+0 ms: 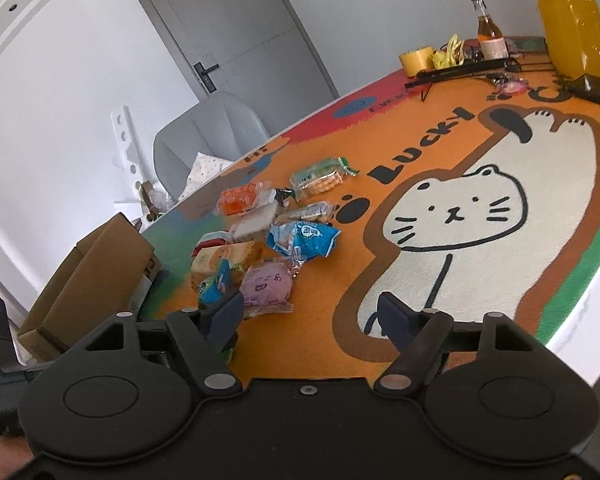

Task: Organize snacks
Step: 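Move both tools back over the snack pile, then grasp a green chip bag with the left tool while the right tool grasps the pink pastry pack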

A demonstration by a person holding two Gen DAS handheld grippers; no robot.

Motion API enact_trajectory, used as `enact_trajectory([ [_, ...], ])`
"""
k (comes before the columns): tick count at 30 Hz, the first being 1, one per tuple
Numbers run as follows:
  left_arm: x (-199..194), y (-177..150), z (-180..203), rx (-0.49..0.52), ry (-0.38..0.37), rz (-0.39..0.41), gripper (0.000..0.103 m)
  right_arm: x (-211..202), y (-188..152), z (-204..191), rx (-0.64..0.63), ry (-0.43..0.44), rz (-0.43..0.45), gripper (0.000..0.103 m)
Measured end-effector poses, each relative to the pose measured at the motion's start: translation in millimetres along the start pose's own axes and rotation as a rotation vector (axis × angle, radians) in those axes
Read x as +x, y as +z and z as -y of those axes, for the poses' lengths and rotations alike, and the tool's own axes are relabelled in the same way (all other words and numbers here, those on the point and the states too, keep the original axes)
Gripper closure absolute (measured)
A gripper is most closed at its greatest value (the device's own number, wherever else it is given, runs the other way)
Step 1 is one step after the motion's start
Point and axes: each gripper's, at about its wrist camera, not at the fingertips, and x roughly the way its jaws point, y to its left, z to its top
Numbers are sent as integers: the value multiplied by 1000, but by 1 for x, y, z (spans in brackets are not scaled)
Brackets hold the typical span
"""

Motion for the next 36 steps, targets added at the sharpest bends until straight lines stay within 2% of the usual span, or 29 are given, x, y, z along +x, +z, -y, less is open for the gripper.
enact_trajectory([
  [2,2,1,1,5,3,3,37,6,1,0,2,7,-9,29],
  [4,3,2,0,1,-3,2,46,13,2,-1,3,16,-17,29],
  [5,4,3,0,-1,0,0,57,16,3,-2,2,21,-23,30],
  [9,3,6,-5,-18,-10,-13,63,27,3,-9,-9,40,-43,30],
  [19,-12,10,-29,-48,33,14,64,50,5,-30,-38,52,-64,30],
  [24,-16,12,-42,-69,60,32,64,58,5,-44,-73,18,-63,30],
  [26,-18,13,-45,-74,65,40,64,60,5,-46,-72,2,-55,33],
  [30,-19,16,-48,-82,65,50,64,60,7,-44,-58,-27,-47,47],
  [34,-20,15,-49,-87,62,54,64,56,3,-43,-102,-61,-42,62],
  [36,-20,14,-50,-89,65,52,64,54,2,-43,-109,-78,-43,63],
])
